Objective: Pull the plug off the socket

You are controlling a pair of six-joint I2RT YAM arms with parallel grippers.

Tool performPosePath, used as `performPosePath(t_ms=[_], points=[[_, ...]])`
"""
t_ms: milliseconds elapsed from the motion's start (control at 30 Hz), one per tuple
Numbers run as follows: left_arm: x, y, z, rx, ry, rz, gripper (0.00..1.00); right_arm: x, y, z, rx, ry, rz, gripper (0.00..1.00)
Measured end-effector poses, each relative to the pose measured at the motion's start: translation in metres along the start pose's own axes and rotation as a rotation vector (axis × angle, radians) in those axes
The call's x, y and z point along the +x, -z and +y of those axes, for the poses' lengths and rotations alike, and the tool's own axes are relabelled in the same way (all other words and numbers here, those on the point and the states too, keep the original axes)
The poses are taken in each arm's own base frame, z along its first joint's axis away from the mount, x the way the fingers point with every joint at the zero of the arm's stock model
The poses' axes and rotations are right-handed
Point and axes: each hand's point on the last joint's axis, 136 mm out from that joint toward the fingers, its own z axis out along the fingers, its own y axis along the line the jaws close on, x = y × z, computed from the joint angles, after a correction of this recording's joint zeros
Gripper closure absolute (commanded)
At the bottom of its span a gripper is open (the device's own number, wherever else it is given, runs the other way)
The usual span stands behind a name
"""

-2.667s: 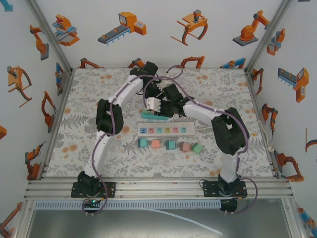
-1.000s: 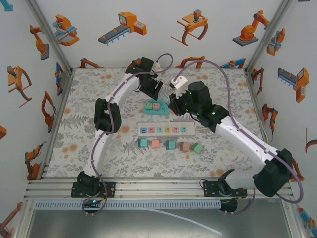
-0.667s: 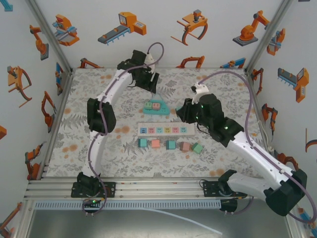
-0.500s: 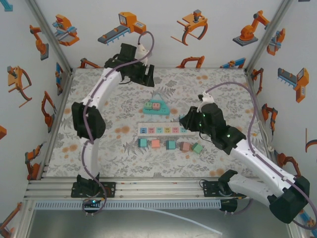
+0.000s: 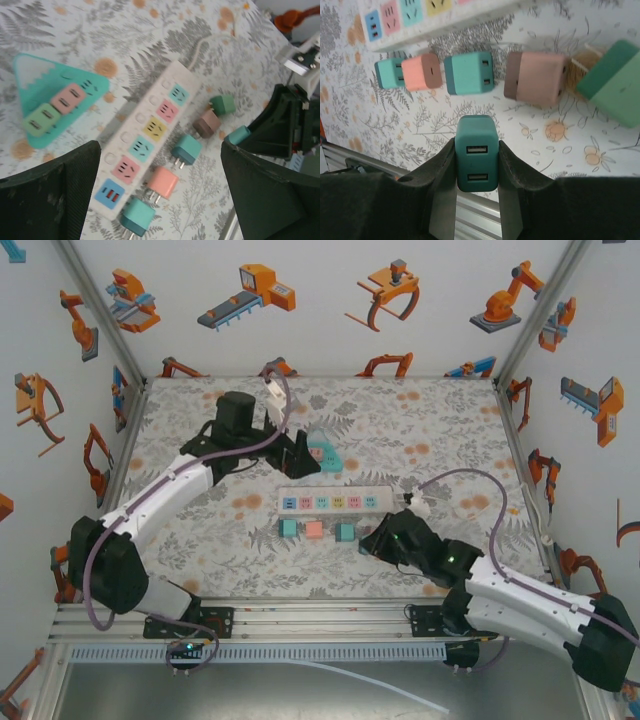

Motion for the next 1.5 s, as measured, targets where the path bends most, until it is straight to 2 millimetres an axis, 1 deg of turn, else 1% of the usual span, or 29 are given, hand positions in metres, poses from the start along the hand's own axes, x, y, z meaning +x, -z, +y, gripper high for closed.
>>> performPosePath(t_ms=[67,100,167,233,300,400,533,633,700,800,933,1000,1067,1333,1500], points=[[0.014,-0.002,-0.021,0.031,-0.046,0.039,0.03,0.005,0.002,-0.003,-0.005,-0.028,-0.012,0.93],[0.023,-0.002,-0.035,0.051,-0.080,0.062,0.03,0.006,0.002,-0.003,-0.009,-0.045,-0.018,0.93],[0.036,0.002,-0.059,0.088,-0.151,0.093,0.03,0.008,0.002,-0.005,-0.016,-0.076,-0.031,0.94],[0.048,0.011,-0.082,0.130,-0.232,0.112,0.03,0.011,0.000,-0.011,-0.011,-0.109,-0.037,0.94],[0.061,0.020,-0.097,0.165,-0.313,0.126,0.03,0.014,-0.003,-0.019,0.002,-0.133,-0.036,0.93],[0.085,0.034,-0.107,0.197,-0.424,0.158,0.03,0.021,-0.007,-0.030,0.027,-0.154,-0.025,0.90],[0.109,0.044,-0.107,0.207,-0.530,0.197,0.03,0.027,-0.012,-0.040,0.052,-0.169,-0.018,0.86],[0.115,0.045,-0.105,0.209,-0.567,0.212,0.03,0.029,-0.015,-0.043,0.055,-0.181,-0.017,0.81],[0.115,0.045,-0.105,0.208,-0.580,0.213,0.03,0.029,-0.016,-0.043,0.051,-0.187,-0.018,0.78],[0.116,0.044,-0.103,0.202,-0.588,0.217,0.03,0.030,-0.017,-0.042,0.043,-0.196,-0.018,0.70],[0.117,0.042,-0.099,0.186,-0.593,0.227,0.03,0.030,-0.016,-0.043,0.045,-0.212,-0.017,0.62],[0.116,0.042,-0.098,0.178,-0.595,0.227,0.03,0.031,-0.014,-0.046,0.054,-0.217,-0.014,0.54],[0.116,0.041,-0.096,0.168,-0.597,0.228,0.03,0.033,-0.013,-0.052,0.076,-0.212,-0.009,0.50],[0.116,0.039,-0.092,0.149,-0.605,0.218,0.03,0.031,-0.005,-0.061,0.100,-0.206,-0.018,0.45],[0.116,0.038,-0.087,0.114,-0.610,0.212,0.03,0.023,0.006,-0.066,0.150,-0.152,-0.043,0.42]])
